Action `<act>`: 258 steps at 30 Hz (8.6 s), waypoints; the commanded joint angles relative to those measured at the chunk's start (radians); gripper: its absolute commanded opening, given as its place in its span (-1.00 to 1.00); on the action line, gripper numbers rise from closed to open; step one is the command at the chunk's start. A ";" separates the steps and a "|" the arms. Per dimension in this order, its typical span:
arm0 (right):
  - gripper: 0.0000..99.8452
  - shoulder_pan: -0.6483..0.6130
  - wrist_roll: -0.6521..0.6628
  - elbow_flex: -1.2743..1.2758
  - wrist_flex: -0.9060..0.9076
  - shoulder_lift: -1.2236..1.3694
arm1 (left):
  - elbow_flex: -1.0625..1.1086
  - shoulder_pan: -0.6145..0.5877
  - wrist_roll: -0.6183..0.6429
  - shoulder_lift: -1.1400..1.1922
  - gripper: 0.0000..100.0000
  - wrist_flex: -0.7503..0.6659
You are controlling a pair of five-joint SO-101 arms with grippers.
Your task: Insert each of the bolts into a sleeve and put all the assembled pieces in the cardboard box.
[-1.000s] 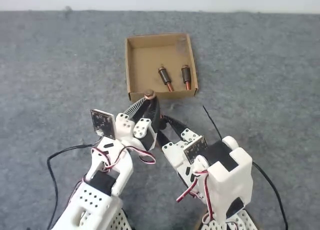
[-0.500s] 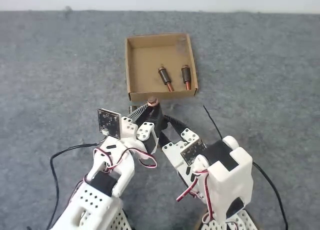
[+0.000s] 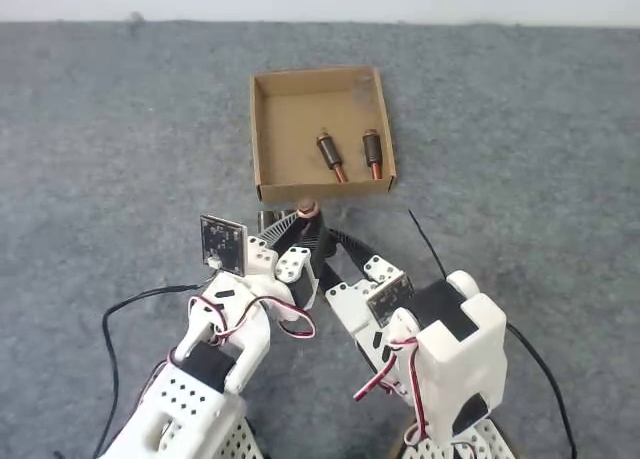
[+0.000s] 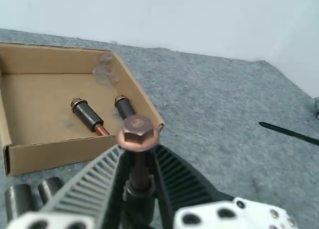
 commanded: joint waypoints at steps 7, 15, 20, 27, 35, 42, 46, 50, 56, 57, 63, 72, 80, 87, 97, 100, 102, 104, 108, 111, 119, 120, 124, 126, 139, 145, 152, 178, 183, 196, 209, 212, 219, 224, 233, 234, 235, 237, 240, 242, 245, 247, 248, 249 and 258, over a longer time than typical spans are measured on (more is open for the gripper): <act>-0.99 0.021 -0.029 0.015 -0.012 -0.018 | -0.005 0.006 -0.008 0.005 -0.97 0.028; -0.99 0.021 -0.029 0.015 -0.012 -0.018 | -0.005 0.006 -0.005 0.002 -0.65 0.084; -0.99 0.021 -0.029 0.015 -0.012 -0.018 | -0.005 0.002 -0.006 -0.002 -0.64 0.089; -0.99 0.021 -0.029 0.015 -0.010 -0.018 | -0.005 -0.002 -0.008 -0.003 -0.64 0.089; -0.99 0.021 -0.029 0.014 -0.004 -0.018 | -0.007 -0.002 -0.008 -0.005 -0.63 0.086; -0.99 0.021 -0.029 -0.002 -0.002 -0.013 | -0.042 -0.002 -0.006 -0.005 -0.64 0.086; -0.99 0.021 -0.029 -0.002 -0.002 -0.012 | -0.044 -0.023 -0.006 -0.014 -0.64 0.086; -0.99 0.021 -0.029 -0.002 -0.001 -0.010 | -0.033 -0.112 -0.002 -0.133 -0.64 0.094; -0.99 0.021 -0.029 -0.002 -0.001 -0.008 | -0.005 -0.129 0.000 -0.408 -0.64 0.313; -0.99 0.021 -0.029 -0.002 -0.001 -0.008 | -0.007 -0.129 0.000 -0.457 -0.64 0.359; -0.99 0.021 -0.029 -0.002 -0.001 -0.008 | -0.016 -0.144 -0.002 -0.471 -0.64 0.427; -0.99 0.021 -0.029 0.000 -0.001 -0.008 | -0.010 -0.313 -0.003 -0.471 -0.75 0.466; -0.99 0.042 -0.029 0.002 -0.001 -0.015 | -0.010 -0.479 -0.049 -0.471 -0.96 0.641; -0.99 0.047 0.051 0.000 -0.004 -0.015 | -0.010 -0.664 -0.301 -0.470 -0.96 0.865; -0.99 0.143 0.054 -0.152 -0.004 -0.015 | -0.010 -0.744 -0.374 -0.465 -0.96 0.867; -0.99 0.197 0.054 -0.250 -0.002 -0.015 | -0.010 -0.744 -0.376 -0.465 -0.96 0.867; -0.99 0.222 0.054 -0.315 -0.002 -0.015 | -0.010 -0.744 -0.376 -0.465 -0.96 0.867; -0.99 0.240 0.054 -0.379 0.004 -0.015 | -0.010 -0.744 -0.376 -0.465 -0.96 0.867; -0.99 0.255 0.055 -0.509 0.125 -0.016 | -0.010 -0.744 -0.376 -0.465 -0.96 0.867; -0.99 0.260 0.055 -0.612 0.277 -0.016 | -0.010 -0.744 -0.376 -0.465 -0.96 0.867; -0.99 0.274 0.052 -0.862 0.734 -0.016 | -0.010 -0.744 -0.377 -0.465 -0.96 0.862; -0.99 0.282 0.051 -0.895 0.803 -0.015 | -0.010 -0.744 -0.377 -0.465 -0.96 0.862; -0.99 0.321 0.048 -1.033 1.063 -0.008 | -0.010 -0.744 -0.377 -0.465 -0.96 0.859; -0.99 0.335 0.048 -1.096 1.167 -0.007 | -0.010 -0.744 -0.377 -0.465 -0.96 0.859; -0.99 0.343 0.044 -1.476 1.942 -0.007 | -0.010 -0.744 -0.377 -0.465 -0.96 0.859; -0.98 0.343 -0.071 -1.712 2.327 -0.001 | -0.010 -0.744 -0.377 -0.465 -0.96 0.859; -0.98 0.305 -0.080 -2.013 2.626 0.177 | -0.010 -0.744 -0.377 -0.465 -0.96 0.859; -0.64 0.245 -0.176 -2.780 3.100 0.677 | -0.010 -0.744 -0.377 -0.465 -0.96 0.858; -0.69 0.242 -0.178 -2.854 3.175 0.671 | -0.010 -0.744 -0.377 -0.465 -0.96 0.858; -0.98 0.257 -0.180 -3.150 3.521 0.677 | -0.010 -0.744 -0.377 -0.465 -0.96 0.845; -0.99 0.335 -0.180 -3.072 3.530 0.651 | -0.010 -0.744 -0.377 -0.465 -0.96 0.845; -0.99 0.331 -0.196 -2.949 3.530 0.582 | -0.010 -0.744 -0.377 -0.465 -0.96 0.845; -0.99 0.315 -0.253 -2.613 3.524 0.358 | -0.010 -0.744 -0.377 -0.465 -0.96 0.845; -0.99 0.298 -0.256 -2.429 3.522 0.236 | -0.010 -0.744 -0.377 -0.465 -0.96 0.847; -0.99 0.232 -0.345 -2.130 3.521 0.047 | -0.010 -0.744 -0.377 -0.465 -0.96 0.850; -0.99 0.214 -0.347 -2.084 3.521 0.025 | -0.010 -0.744 -0.377 -0.465 -0.96 0.850; -0.99 0.194 -0.347 -2.039 3.519 0.005 | -0.010 -0.744 -0.377 -0.465 -0.96 0.850; -0.99 0.157 -0.347 -1.956 3.511 -0.031 | -0.010 -0.744 -0.377 -0.465 -0.96 0.850; -0.99 0.105 -0.347 -1.861 3.504 -0.082 | -0.010 -0.744 -0.377 -0.465 -0.96 0.850; -0.99 0.070 -0.348 -1.811 3.504 -0.111 | -0.010 -0.744 -0.377 -0.465 -0.96 0.850; -0.99 0.025 -0.354 -1.720 3.504 -0.165 | -0.010 -0.744 -0.377 -0.465 -0.96 0.850; -0.99 0.001 -0.374 -1.653 3.468 -0.205 | -0.010 -0.744 -0.377 -0.465 -0.96 0.850; -0.99 -0.004 -0.381 -1.614 3.441 -0.225 | -0.010 -0.744 -0.377 -0.465 -0.96 0.850; -0.99 -0.007 -0.381 -1.582 3.412 -0.242 | -0.010 -0.744 -0.377 -0.465 -0.96 0.850; -0.99 -0.073 -0.374 -1.409 3.254 -0.311 | -0.010 -0.744 -0.377 -0.465 -0.96 0.852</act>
